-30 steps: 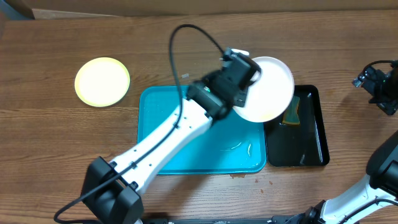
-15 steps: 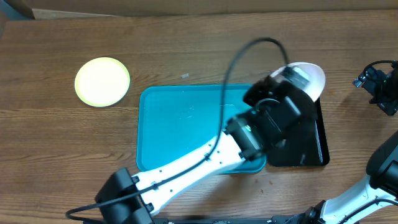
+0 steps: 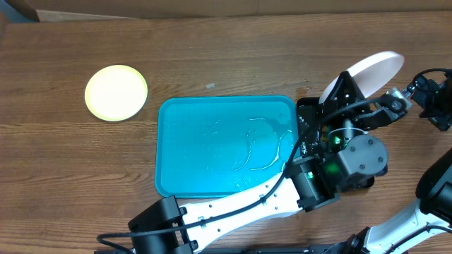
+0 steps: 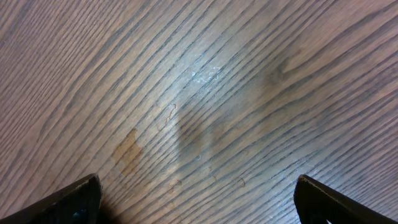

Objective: Clean dirty plates on tray and stack at the side
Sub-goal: 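Lift the white plate with the left gripper and tip it over the basin, then carry the white plate left and stack it on the plate pile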

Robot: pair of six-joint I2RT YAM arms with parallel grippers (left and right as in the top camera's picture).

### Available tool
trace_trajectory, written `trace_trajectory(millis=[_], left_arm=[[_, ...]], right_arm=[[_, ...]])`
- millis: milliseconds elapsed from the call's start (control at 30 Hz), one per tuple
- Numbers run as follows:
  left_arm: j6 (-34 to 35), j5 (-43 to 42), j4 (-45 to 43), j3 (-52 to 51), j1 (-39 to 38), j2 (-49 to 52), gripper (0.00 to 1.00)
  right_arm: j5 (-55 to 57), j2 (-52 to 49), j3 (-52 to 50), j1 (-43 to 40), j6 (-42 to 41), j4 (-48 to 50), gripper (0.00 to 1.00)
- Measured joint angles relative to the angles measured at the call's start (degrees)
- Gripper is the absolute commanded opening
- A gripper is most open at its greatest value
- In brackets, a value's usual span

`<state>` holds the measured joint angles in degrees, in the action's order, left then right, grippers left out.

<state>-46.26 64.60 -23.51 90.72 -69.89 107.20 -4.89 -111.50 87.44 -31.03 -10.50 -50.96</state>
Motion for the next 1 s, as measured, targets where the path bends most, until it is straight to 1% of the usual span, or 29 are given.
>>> trace_trajectory(millis=[67,133,200,267,333,400,433,467,533,633,733,800,833,967,1000], left_arm=[[-2.0,1.5,-2.5,0.0,-0.2,0.0,0.04],[-2.4,2.6,-2.7,0.0,-0.2,0.0,0.04],[-1.0,3.8,-1.7,0.0,0.0,0.0,0.04],[2.2,5.0,1.1,0.1,0.4,0.0,0.04],[7.6,5.6,9.0,0.4,1.0,0.0,0.04],[15.1,4.6,21.0,0.6,1.9,0.0,0.04],[18.2,3.9,24.9,0.5,2.3,0.0,0.04],[22.5,1.9,31.1,0.5,2.9,0.0,0.04],[30.1,-2.8,39.5,0.4,4.1,0.0,0.04],[41.3,-11.7,47.3,0.3,6.8,0.1,0.04],[50.5,-21.0,51.2,0.3,10.7,0.1,0.04],[56.0,-29.6,52.4,0.3,14.7,0.1,0.04],[57.5,-32.5,52.7,0.3,16.1,0.1,0.04],[64.2,-52.0,54.8,0.3,27.1,0.0,0.04],[65.3,-55.4,55.4,0.4,29.6,-0.1,0.04]], right_arm=[[0.0,0.0,0.0,0.0,0.0,0.0,1.0],[0.0,0.0,0.0,0.0,0.0,0.0,1.0],[0.0,0.0,0.0,0.0,0.0,0.0,1.0],[0.0,0.0,0.0,0.0,0.0,0.0,1.0],[0.0,0.0,0.0,0.0,0.0,0.0,1.0],[0.0,0.0,0.0,0.0,0.0,0.0,1.0],[0.0,0.0,0.0,0.0,0.1,0.0,1.0],[0.0,0.0,0.0,0.0,0.0,0.0,1.0],[0.0,0.0,0.0,0.0,0.1,0.0,1.0],[0.2,0.0,0.0,0.0,0.0,0.1,1.0],[0.3,0.0,0.0,0.0,0.0,0.0,1.0],[0.4,0.0,0.0,0.0,0.0,0.0,1.0],[0.4,0.0,0.0,0.0,0.0,0.0,1.0],[0.4,0.0,0.0,0.0,0.0,0.0,1.0],[0.4,0.0,0.0,0.0,0.0,0.0,1.0]])
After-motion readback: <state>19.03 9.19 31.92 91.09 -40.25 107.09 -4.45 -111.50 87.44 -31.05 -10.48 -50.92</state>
